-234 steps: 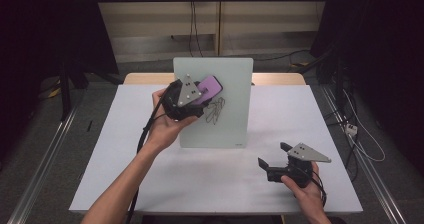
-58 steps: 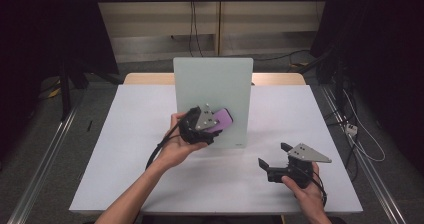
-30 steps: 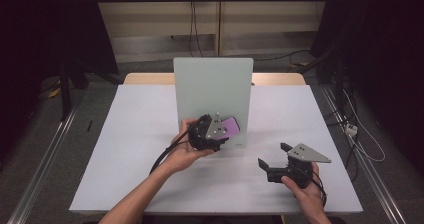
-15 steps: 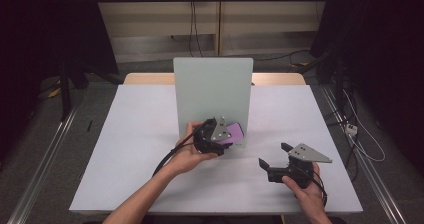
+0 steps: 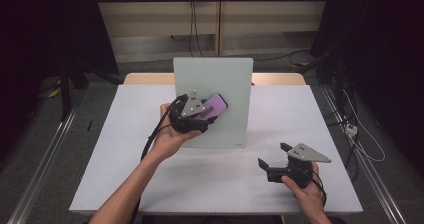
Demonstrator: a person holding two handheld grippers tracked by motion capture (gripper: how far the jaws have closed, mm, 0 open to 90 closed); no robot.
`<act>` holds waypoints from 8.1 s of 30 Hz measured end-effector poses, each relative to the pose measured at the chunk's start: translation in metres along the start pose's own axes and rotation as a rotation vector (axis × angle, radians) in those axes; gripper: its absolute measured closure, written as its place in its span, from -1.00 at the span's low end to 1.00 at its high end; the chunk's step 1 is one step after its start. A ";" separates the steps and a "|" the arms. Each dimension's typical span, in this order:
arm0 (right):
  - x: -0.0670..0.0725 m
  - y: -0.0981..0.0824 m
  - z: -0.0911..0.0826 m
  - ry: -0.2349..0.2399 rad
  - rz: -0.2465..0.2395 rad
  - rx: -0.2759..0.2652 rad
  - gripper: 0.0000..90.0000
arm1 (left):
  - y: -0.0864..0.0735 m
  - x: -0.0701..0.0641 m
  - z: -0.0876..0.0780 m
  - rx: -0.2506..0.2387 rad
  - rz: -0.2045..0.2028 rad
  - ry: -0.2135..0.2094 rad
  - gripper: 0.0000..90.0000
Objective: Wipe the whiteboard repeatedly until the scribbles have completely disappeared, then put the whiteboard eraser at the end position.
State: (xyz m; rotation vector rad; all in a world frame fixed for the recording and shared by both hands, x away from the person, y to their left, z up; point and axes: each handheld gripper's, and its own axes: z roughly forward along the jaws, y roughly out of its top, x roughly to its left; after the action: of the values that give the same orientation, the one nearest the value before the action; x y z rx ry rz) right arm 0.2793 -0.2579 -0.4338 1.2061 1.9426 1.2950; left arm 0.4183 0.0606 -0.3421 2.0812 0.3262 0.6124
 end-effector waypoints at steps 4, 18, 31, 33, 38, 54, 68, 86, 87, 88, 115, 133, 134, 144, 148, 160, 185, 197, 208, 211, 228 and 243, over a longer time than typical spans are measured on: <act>0.000 0.000 0.000 -0.001 0.001 0.000 -0.90 | 0.002 0.005 -0.005 -0.007 -0.009 0.022 -0.10; 0.000 0.000 0.001 -0.001 -0.004 0.004 -0.90 | 0.000 0.006 -0.010 0.056 -0.024 0.021 -0.10; 0.000 0.000 0.001 -0.004 -0.003 0.004 -0.90 | -0.013 -0.009 0.002 0.085 0.000 -0.046 -0.10; 0.000 0.000 0.000 -0.006 -0.001 0.002 -0.90 | -0.013 -0.011 0.001 0.086 0.001 -0.057 -0.10; 0.000 0.000 0.001 -0.004 -0.002 0.003 -0.90 | -0.012 -0.016 -0.005 0.066 -0.010 -0.073 -0.10; 0.001 0.000 0.003 0.004 0.002 0.009 -0.90 | -0.014 -0.002 -0.023 0.025 -0.134 -0.106 -0.10; -0.001 0.001 0.000 0.006 0.003 0.000 -0.90 | -0.023 0.013 -0.032 0.043 -0.201 -0.146 -0.10; 0.001 0.001 0.002 0.014 -0.006 0.000 -0.90 | -0.012 0.001 -0.036 0.176 -0.196 -0.209 -0.10; 0.001 0.001 0.002 0.012 -0.006 0.000 -0.90 | -0.013 -0.002 -0.036 0.183 -0.192 -0.203 -0.10; 0.001 0.001 0.003 0.012 -0.008 0.003 -0.90 | -0.013 -0.003 -0.035 0.191 -0.181 -0.217 -0.10; 0.001 0.001 0.003 0.012 -0.008 0.005 -0.90 | -0.030 -0.041 -0.015 0.365 -0.105 -0.343 -0.10; 0.002 0.001 0.003 0.018 -0.011 0.009 -0.90 | -0.038 -0.066 0.009 0.439 -0.090 -0.470 -0.10; 0.002 0.001 0.003 0.019 -0.010 0.009 -0.90 | -0.038 -0.067 0.011 0.444 -0.088 -0.480 -0.10; 0.002 0.001 0.004 0.027 -0.009 0.012 -0.90 | -0.044 -0.076 0.021 0.489 -0.065 -0.543 -0.10; 0.002 0.001 0.004 0.029 -0.009 0.013 -0.90 | -0.045 -0.078 0.023 0.493 -0.083 -0.550 -0.10; 0.001 0.001 0.006 0.037 -0.006 0.014 -0.90 | -0.047 -0.085 0.031 0.474 -0.065 -0.520 -0.10; 0.001 0.000 0.004 0.041 -0.002 0.011 -0.90 | -0.054 -0.092 0.038 0.479 -0.054 -0.483 -0.41; 0.001 0.000 0.004 0.039 -0.005 0.009 -0.91 | -0.054 -0.087 0.034 0.422 -0.113 -0.437 -0.82; 0.001 0.002 0.005 0.029 -0.002 0.011 -0.91 | -0.047 -0.081 0.018 0.323 -0.149 -0.410 -0.85; 0.002 0.001 0.005 0.027 -0.004 0.012 -0.91 | -0.044 -0.075 0.010 0.278 -0.169 -0.391 -0.85; 0.002 0.001 0.006 0.026 -0.003 0.013 -0.91 | -0.068 -0.051 -0.037 0.103 -0.320 -0.137 -0.86; 0.003 0.001 0.007 0.023 -0.005 0.016 -0.91 | -0.106 -0.042 -0.083 0.049 -0.427 -0.011 -0.86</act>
State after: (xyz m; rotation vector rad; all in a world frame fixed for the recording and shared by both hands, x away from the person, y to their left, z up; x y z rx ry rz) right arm 0.2839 -0.2523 -0.4353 1.1983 1.9748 1.2989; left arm 0.3383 0.1581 -0.4049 1.9755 0.7612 0.3367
